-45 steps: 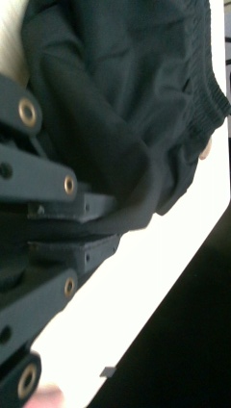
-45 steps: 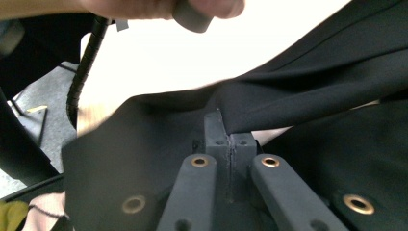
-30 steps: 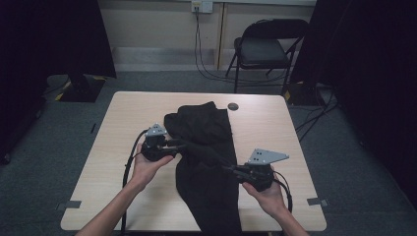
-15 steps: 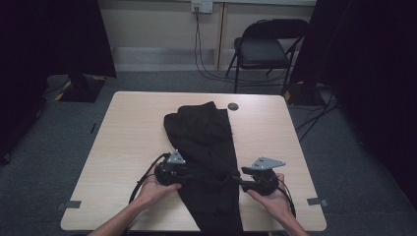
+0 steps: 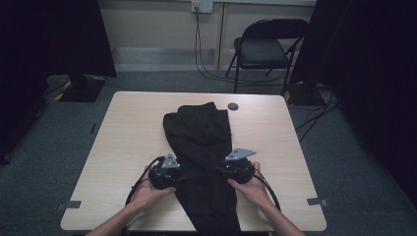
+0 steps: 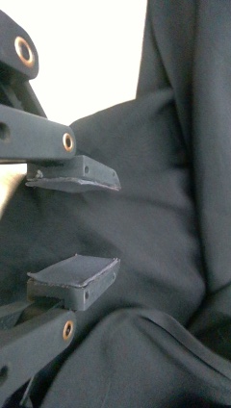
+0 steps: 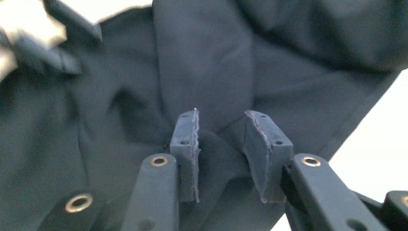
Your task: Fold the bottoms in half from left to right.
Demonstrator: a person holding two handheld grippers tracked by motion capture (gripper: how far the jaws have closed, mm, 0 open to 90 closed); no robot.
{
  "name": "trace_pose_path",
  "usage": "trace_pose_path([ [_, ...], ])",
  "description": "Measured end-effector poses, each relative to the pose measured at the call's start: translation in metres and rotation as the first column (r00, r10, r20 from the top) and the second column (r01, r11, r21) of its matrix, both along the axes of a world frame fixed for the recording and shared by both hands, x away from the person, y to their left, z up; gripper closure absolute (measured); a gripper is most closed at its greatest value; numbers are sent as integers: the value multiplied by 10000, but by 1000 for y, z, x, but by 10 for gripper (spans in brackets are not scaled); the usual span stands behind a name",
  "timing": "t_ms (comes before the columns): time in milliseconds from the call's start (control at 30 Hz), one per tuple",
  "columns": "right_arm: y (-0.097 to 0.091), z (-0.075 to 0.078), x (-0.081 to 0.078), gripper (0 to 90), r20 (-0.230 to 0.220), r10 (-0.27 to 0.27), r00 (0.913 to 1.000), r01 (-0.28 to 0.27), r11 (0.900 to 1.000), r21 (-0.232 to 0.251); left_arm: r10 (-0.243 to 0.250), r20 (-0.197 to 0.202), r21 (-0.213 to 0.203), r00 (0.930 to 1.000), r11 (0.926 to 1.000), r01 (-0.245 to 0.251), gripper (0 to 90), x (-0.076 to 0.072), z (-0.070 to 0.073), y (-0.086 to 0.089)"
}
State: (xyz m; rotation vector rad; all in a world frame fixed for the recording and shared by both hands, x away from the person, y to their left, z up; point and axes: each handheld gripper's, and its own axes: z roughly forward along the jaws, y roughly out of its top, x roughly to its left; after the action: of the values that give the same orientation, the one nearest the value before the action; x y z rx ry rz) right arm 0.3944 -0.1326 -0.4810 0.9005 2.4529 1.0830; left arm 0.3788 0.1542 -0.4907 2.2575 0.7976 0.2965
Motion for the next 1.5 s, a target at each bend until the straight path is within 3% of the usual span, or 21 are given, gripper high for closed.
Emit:
trace_pose_path([
  [67, 3, -9, -4, 685, -130, 173, 9998, -177, 9995, -257, 57, -48, 23, 10000, 10000, -57, 566, 0, 0, 7],
  [233, -4, -11, -17, 684, -215, 417, 9989, -422, 9988, -247, 115, -35, 93, 9999, 9999, -115, 565, -4, 1, 13],
  [367, -9, -10, -30, 684, -595, 641, 9962, -659, 9974, -278, -296, -293, 206, 9991, 9993, 302, 566, -13, 3, 14],
  [433, -11, -10, -40, 678, -740, 817, 9939, -835, 9963, -221, -427, -626, 58, 9971, 9991, 431, 565, -15, 4, 16],
  [500, -11, -8, -46, 614, -934, 912, 9914, -942, 9952, -277, -345, -1003, -21, 9944, 9994, 344, 576, -10, 7, 18],
  [567, -11, -3, -45, 565, -819, 921, 9924, -937, 9955, -158, -71, -718, -213, 9974, 9998, 56, 565, -4, 14, 20],
  [633, -15, 5, -35, 543, -586, 720, 9957, -703, 9971, 295, 220, -408, -439, 9989, 9988, -238, 565, 6, 24, 23],
  [733, -22, 20, -8, 514, -107, 0, 9999, 10, 9961, 884, 771, -27, -1008, 9970, 9919, -770, 565, 27, 37, 29],
  [833, -20, 31, 30, 473, 423, -674, 9968, 634, 9941, 885, 1493, 23, -1590, 9888, 9763, -1471, 564, 60, 45, 30],
  [900, -15, 35, 58, 439, 523, -1016, 9934, 964, 9910, 932, 1898, 247, -1643, 9815, 9692, -1833, 543, 82, 46, 28],
  [933, -11, 36, 71, 418, 605, -1173, 9913, 1117, 9897, 892, 1968, 179, -1766, 9803, 9656, -1907, 524, 93, 46, 27],
  [1000, -6, 33, 100, 377, 384, -1474, 9883, 1434, 9855, 912, 2424, 23, -2108, 9702, 9485, -2365, 472, 113, 42, 25],
  [1133, -2, 24, 133, 335, -96, -1924, 9813, 1923, 9754, 1077, 2765, -130, -2133, 9609, 9381, -2728, 386, 140, 30, 20],
  [1200, 0, 18, 142, 325, -226, -2074, 9780, 2086, 9730, 992, 2628, -279, -1835, 9645, 9471, -2633, 351, 147, 21, 18],
  [1267, 2, 11, 148, 324, -383, -2078, 9774, 2107, 9726, 986, 2609, -613, -2005, 9634, 9423, -2680, 336, 150, 11, 15],
  [1333, 5, 2, 151, 323, -602, -2207, 9735, 2258, 9692, 984, 2591, -437, -1278, 9649, 9564, -2626, 351, 151, 4, 10],
  [1367, 6, -3, 153, 346, -695, -2237, 9722, 2291, 9698, 837, 2516, -421, -1156, 9669, 9600, -2549, 413, 150, 1, 8],
  [1400, 7, -7, 153, 429, -789, -2187, 9726, 2246, 9715, 755, 2480, -370, -1044, 9681, 9625, -2505, 497, 151, 1, 6],
  [1433, 9, -10, 153, 512, -842, -2123, 9736, 2186, 9729, 747, 2448, -397, -1143, 9688, 9620, -2478, 589, 151, 2, 6],
  [1500, 10, -8, 151, 735, -452, -2182, 9749, 2211, 9724, 740, 2478, -362, -1449, 9681, 9572, -2504, 812, 153, 9, 7],
])
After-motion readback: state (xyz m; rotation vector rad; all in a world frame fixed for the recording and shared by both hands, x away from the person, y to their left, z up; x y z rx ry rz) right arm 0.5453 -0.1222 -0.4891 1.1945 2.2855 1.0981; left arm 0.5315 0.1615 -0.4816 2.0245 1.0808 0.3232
